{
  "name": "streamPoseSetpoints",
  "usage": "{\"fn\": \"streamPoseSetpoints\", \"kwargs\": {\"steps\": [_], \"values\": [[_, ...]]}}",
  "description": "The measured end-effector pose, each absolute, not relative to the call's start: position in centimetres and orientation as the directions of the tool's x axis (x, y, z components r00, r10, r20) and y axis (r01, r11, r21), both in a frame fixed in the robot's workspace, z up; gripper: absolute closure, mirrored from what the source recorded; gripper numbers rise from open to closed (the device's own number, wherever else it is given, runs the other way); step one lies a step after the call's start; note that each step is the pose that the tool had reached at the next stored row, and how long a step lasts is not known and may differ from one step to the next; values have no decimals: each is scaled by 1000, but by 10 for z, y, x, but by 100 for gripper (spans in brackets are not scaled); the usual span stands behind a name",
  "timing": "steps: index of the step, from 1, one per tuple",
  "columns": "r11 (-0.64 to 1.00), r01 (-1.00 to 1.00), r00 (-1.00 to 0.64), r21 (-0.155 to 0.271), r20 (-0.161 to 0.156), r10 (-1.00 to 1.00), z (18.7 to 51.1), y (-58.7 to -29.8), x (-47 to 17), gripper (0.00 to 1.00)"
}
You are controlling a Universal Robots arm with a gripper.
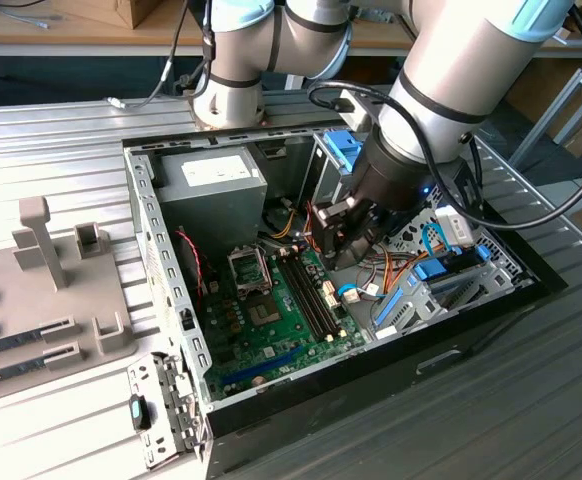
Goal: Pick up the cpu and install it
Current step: 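Place the cpu into insertion slot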
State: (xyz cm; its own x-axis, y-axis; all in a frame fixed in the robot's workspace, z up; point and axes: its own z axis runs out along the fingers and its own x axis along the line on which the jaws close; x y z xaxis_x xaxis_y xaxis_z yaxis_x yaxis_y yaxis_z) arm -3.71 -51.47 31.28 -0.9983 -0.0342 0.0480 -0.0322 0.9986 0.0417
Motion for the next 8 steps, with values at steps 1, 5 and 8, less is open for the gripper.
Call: {"fn": "streamPoseSetpoints", "kwargs": {"steps": [1, 5, 8], "values": [[999, -32, -998, 42, 48, -34, 313, -515, -37, 53], [999, -32, -998, 42, 48, -34, 312, -515, -37, 53], [999, -32, -998, 42, 48, -34, 311, -515, -37, 53]]}}
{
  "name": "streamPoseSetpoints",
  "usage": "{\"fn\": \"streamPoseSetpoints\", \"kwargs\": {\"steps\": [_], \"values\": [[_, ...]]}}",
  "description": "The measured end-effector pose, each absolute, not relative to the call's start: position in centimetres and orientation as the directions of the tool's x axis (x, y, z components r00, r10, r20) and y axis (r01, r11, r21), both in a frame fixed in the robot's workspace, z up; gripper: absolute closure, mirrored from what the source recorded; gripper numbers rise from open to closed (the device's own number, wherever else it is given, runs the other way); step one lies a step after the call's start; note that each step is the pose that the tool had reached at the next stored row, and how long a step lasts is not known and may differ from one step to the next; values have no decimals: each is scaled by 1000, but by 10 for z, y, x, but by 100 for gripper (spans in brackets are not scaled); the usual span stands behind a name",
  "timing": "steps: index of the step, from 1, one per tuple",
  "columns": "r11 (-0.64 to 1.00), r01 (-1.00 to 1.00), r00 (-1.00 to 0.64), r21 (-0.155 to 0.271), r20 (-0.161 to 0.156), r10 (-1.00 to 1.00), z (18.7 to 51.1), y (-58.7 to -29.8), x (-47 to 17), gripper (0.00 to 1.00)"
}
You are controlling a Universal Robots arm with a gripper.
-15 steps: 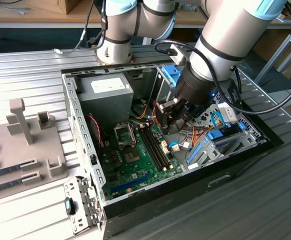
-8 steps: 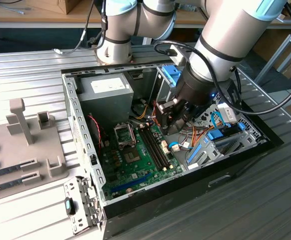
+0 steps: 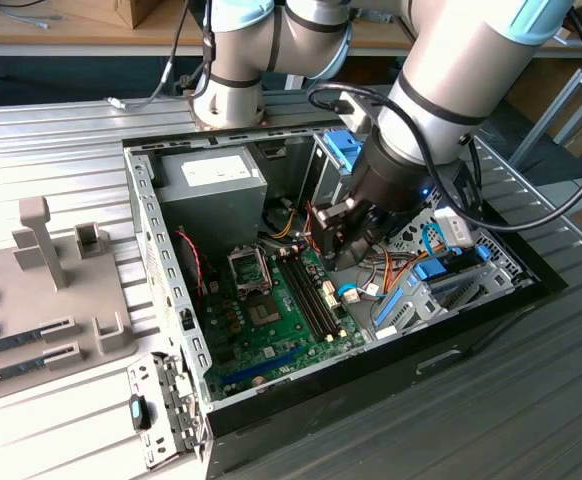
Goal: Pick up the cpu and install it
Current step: 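Place the cpu into insertion slot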
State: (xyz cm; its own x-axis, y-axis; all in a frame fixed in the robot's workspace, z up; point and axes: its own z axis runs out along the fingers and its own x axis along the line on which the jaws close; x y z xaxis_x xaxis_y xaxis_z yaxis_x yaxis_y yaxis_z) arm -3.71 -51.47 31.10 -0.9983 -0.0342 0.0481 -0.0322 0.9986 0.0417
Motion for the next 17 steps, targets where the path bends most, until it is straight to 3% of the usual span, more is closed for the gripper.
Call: {"fn": "streamPoseSetpoints", "kwargs": {"steps": [17], "values": [[999, -32, -998, 42, 48, -34, 306, -515, -37, 53]]}}
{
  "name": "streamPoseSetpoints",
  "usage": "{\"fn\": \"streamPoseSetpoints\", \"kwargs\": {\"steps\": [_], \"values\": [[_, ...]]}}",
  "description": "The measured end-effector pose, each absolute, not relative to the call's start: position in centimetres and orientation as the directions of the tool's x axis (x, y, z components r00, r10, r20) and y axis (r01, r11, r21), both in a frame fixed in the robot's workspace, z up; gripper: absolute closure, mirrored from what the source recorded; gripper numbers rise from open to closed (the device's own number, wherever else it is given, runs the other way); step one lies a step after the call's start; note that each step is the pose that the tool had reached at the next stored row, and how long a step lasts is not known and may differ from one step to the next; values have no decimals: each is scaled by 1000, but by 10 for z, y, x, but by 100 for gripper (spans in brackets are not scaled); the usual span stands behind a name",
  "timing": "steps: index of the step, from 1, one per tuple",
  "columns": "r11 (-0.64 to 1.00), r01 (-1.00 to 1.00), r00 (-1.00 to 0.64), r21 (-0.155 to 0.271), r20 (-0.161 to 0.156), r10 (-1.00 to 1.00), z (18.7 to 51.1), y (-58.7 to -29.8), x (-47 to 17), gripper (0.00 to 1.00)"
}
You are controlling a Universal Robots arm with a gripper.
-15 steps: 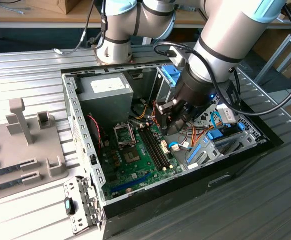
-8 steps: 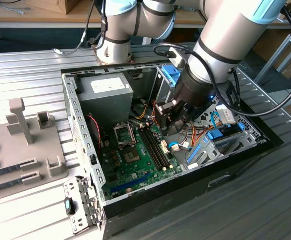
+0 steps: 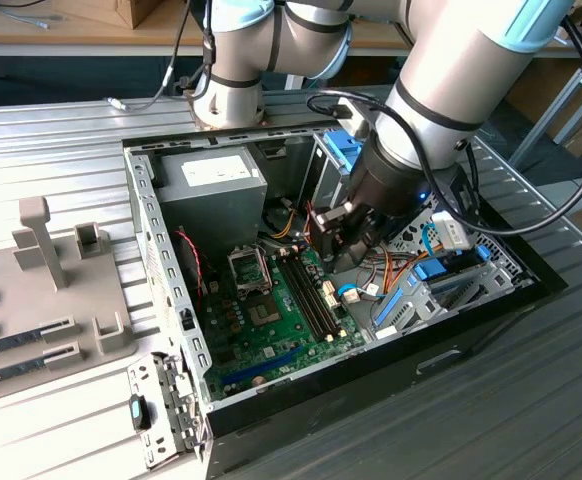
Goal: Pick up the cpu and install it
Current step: 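Place the cpu into insertion slot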
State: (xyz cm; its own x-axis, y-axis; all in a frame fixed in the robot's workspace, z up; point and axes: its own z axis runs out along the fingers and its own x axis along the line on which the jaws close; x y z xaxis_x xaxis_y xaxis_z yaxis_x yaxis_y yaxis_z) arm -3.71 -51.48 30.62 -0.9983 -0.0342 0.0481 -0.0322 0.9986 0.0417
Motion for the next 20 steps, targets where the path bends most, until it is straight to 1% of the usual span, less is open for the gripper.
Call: {"fn": "streamPoseSetpoints", "kwargs": {"steps": [20], "values": [[999, -32, -998, 42, 48, -34, 301, -515, -37, 53]]}}
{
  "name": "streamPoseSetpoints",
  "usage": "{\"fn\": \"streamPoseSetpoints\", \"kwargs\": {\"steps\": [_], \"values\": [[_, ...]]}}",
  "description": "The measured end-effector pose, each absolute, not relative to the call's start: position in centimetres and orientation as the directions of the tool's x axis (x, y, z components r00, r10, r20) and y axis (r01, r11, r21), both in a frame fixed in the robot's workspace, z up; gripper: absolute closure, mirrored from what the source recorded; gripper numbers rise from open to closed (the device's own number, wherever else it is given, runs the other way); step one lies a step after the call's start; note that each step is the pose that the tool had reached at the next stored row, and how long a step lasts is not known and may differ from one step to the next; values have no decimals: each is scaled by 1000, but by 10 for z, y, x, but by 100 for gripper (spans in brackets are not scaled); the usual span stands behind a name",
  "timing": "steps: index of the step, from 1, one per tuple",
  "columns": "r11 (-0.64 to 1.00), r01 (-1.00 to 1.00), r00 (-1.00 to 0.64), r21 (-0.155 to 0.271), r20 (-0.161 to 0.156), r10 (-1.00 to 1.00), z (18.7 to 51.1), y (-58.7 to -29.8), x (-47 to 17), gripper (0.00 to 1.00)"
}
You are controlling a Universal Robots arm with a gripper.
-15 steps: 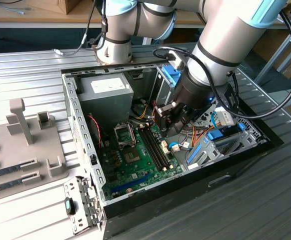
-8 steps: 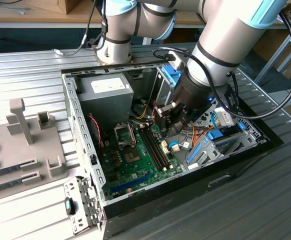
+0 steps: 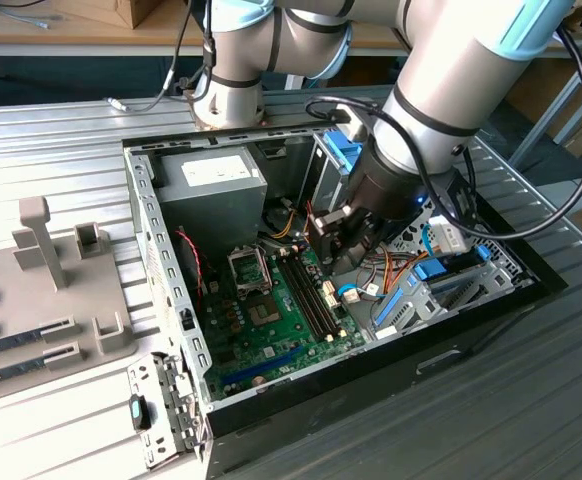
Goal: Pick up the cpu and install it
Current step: 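Place the cpu into insertion slot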
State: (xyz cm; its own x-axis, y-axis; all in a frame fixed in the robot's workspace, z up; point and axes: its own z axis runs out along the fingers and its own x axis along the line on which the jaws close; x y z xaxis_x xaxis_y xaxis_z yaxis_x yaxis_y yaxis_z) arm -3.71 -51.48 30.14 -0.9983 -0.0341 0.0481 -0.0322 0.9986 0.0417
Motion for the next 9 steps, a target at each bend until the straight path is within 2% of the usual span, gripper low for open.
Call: {"fn": "streamPoseSetpoints", "kwargs": {"steps": [9], "values": [[999, -32, -998, 42, 48, -34, 300, -515, -37, 53]]}}
